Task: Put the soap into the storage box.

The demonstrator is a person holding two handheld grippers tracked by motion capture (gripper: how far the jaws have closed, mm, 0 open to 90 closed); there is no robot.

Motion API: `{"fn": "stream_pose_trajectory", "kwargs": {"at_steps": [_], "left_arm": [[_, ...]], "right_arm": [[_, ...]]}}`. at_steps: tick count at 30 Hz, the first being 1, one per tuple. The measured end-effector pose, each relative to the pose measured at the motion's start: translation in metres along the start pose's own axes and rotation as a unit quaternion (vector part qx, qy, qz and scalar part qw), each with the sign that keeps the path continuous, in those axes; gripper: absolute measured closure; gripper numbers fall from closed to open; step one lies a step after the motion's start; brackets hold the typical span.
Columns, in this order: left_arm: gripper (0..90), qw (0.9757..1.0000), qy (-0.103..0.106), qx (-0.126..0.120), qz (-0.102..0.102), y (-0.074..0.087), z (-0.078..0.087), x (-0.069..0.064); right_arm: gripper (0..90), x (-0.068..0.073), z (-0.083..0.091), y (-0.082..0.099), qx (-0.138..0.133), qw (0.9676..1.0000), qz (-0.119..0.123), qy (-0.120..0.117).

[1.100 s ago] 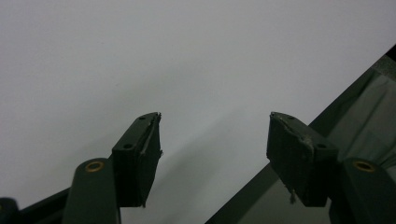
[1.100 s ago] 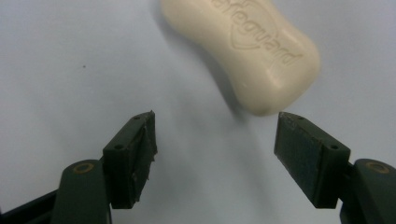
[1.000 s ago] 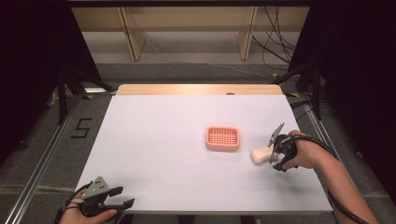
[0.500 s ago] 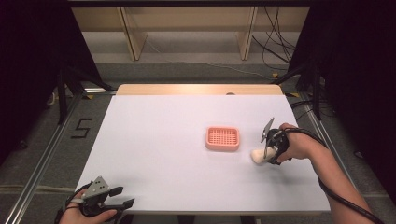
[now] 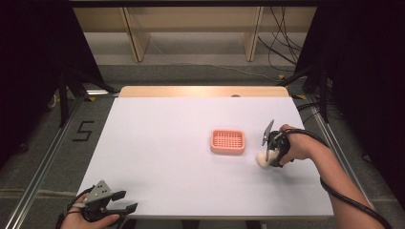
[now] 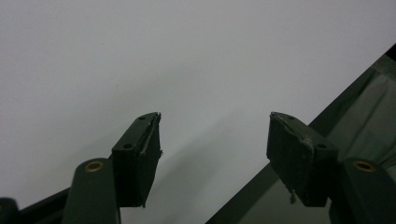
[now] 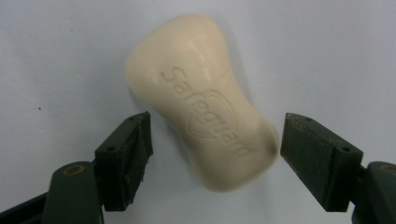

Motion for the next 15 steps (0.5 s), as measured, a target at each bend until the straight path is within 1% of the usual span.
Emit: {"fn": "stream_pose_trajectory", "kwargs": {"at_steps": [1, 2, 3, 4, 5, 6, 7, 8, 9, 10, 11, 12, 13, 14, 15], "left_arm": [[34.6, 1.0, -0.003, 0.005, 0.0, 0.0, 0.001, 0.0], [34.6, 1.0, -0.002, 0.001, 0.0, 0.0, 0.0, 0.0], [34.6, 1.0, -0.004, 0.005, -0.001, 0.0, 0.001, 0.001], [34.6, 1.0, -0.005, 0.007, -0.003, 0.001, 0.001, 0.001], [34.6, 1.0, -0.001, 0.003, -0.003, 0.0, 0.0, 0.0], [34.5, 0.9999, -0.002, 0.008, -0.007, 0.0, 0.001, 0.001], [34.6, 1.0, 0.001, 0.0, -0.001, 0.0, 0.0, 0.0], [34.5, 1.0, -0.002, -0.002, 0.0, 0.0, 0.0, 0.0], [34.5, 0.9999, -0.011, 0.009, -0.005, 0.001, 0.001, 0.002], [34.5, 0.9998, -0.015, 0.007, -0.008, 0.0, 0.0, 0.002], [34.5, 0.9999, -0.013, 0.008, -0.008, 0.001, 0.0, 0.002], [34.5, 0.9999, -0.006, 0.008, -0.002, 0.001, 0.001, 0.001], [34.5, 1.0, -0.001, 0.002, -0.002, 0.0, 0.0, 0.0], [34.5, 0.9999, -0.001, 0.008, -0.006, 0.0, 0.001, 0.001], [34.5, 1.0, 0.0, 0.002, -0.001, 0.0, 0.0, 0.0]], "right_arm": [[25.6, 0.001, -0.001, -0.001, 0.005, 1.0, 0.0, 0.0], [25.4, 0.001, -0.003, -0.003, 0.008, 1.0, 0.003, 0.004], [25.3, 0.001, -0.004, -0.003, 0.007, 0.9999, 0.009, 0.001], [25.3, 0.001, -0.004, -0.004, 0.012, 0.9999, 0.007, 0.004], [25.4, 0.001, -0.004, -0.004, 0.013, 0.9999, 0.005, 0.003], [25.4, 0.001, -0.005, -0.005, 0.015, 0.9998, 0.01, 0.002], [25.4, 0.0, -0.005, -0.006, 0.017, 0.9998, 0.012, 0.004], [25.4, 0.001, -0.006, -0.006, 0.018, 0.9997, 0.015, 0.002], [25.4, 0.0, -0.007, -0.007, 0.021, 0.9996, 0.02, 0.004], [25.7, 0.001, -0.008, -0.008, 0.02, 0.9996, 0.02, 0.001], [26.3, 0.002, -0.008, -0.009, 0.021, 0.9996, 0.017, -0.002], [26.8, 0.003, -0.009, -0.01, 0.023, 0.9996, 0.018, -0.006], [27.4, 0.004, -0.011, -0.011, 0.019, 0.9996, 0.02, -0.006], [28.1, 0.004, -0.012, -0.011, 0.02, 0.9995, 0.021, -0.008], [29.6, 0.004, -0.013, -0.012, 0.021, 0.9995, 0.021, -0.008]]}}
Point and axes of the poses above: each handheld gripper's, and its own axes: z roughly backward along the jaws, y roughly out of its underside, x roughly to its left, the point moved 4 cm from there along -z, roughly forward along the jaws, and after that the axes turned 7 degrees about x, right-handed, at the moved point
